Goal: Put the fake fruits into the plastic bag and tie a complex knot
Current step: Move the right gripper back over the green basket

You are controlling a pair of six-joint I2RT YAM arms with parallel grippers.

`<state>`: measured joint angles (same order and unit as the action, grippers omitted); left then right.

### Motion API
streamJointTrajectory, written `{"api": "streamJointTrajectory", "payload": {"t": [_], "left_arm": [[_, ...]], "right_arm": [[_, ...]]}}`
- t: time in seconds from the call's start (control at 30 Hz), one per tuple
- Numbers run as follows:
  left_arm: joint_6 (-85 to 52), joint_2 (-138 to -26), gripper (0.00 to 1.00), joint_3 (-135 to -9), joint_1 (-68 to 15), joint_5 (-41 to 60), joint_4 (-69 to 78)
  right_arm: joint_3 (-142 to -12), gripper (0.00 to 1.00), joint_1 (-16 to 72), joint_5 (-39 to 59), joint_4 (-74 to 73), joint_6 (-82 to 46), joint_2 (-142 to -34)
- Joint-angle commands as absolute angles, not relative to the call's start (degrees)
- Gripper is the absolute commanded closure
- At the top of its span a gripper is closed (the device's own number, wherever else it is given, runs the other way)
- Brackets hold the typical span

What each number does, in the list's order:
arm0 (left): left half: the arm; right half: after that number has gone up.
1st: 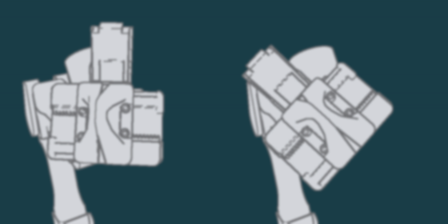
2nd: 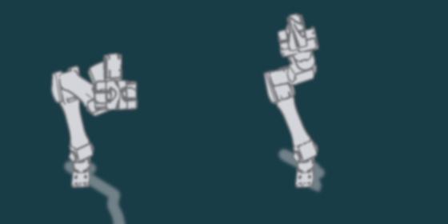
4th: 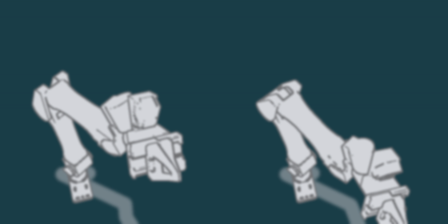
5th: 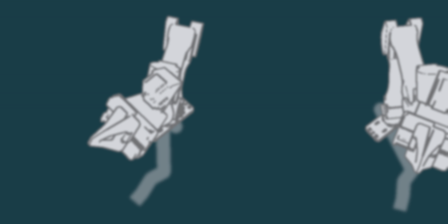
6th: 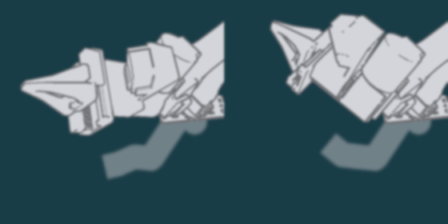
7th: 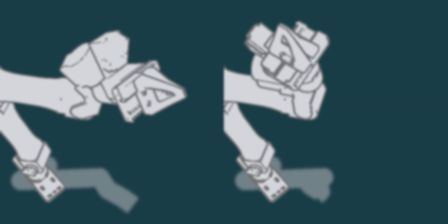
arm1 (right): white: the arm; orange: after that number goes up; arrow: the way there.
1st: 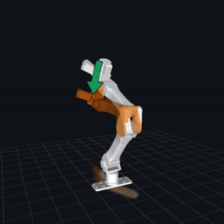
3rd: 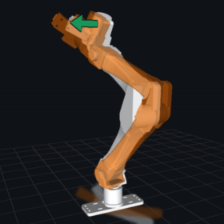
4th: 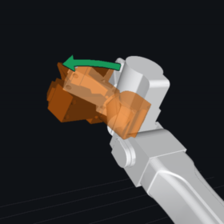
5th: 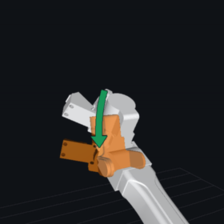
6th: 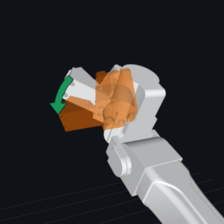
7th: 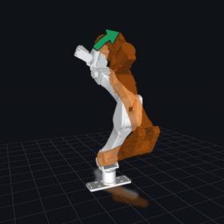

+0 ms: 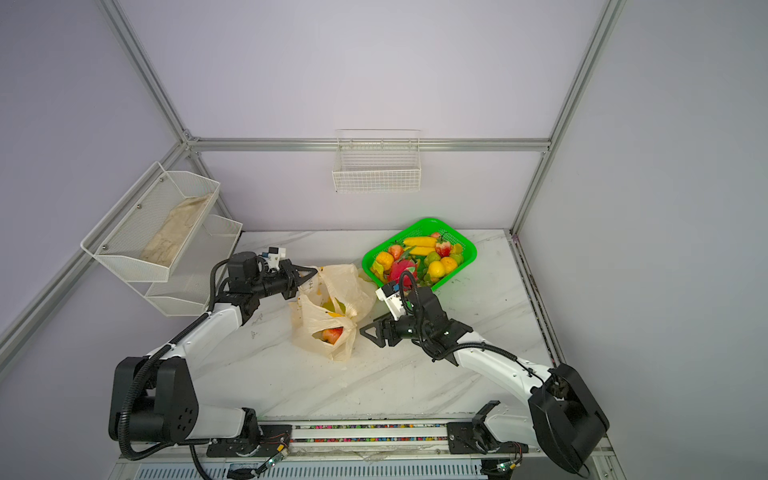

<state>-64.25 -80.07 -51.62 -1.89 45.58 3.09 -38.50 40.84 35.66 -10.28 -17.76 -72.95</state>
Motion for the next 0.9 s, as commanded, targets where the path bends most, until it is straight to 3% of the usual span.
{"api": "streamJointTrajectory", "payload": {"t": [0.0,0.33,0.5,0.67,0.87], "left_arm": [[-62.75,-78.22,1.0,-52.05,-1.41,45.6,3.62],[-62.75,-78.03,1.0,-52.0,-1.41,45.56,3.55],[-62.75,-77.62,1.0,-52.03,-1.36,45.72,3.56],[-61.78,-76.52,0.99,-52.82,-1.25,46.6,2.19],[-51.4,-74.2,0.94,-59.43,-0.76,45.41,-9.46]], "right_arm": [[-36.77,0.33,43.34,33.84,-18.96,-21.45,-74.91],[-35.03,0.38,46.57,31.21,-31.18,-27.63,-80.57],[-36.24,0.57,47.68,28.79,-37.52,-31.42,-85.45],[-39.28,0.9,47.55,24.22,-32.33,-30.27,-82.85],[-45.3,0.98,47.29,24.51,-28.04,-27.22,-76.23]]}}
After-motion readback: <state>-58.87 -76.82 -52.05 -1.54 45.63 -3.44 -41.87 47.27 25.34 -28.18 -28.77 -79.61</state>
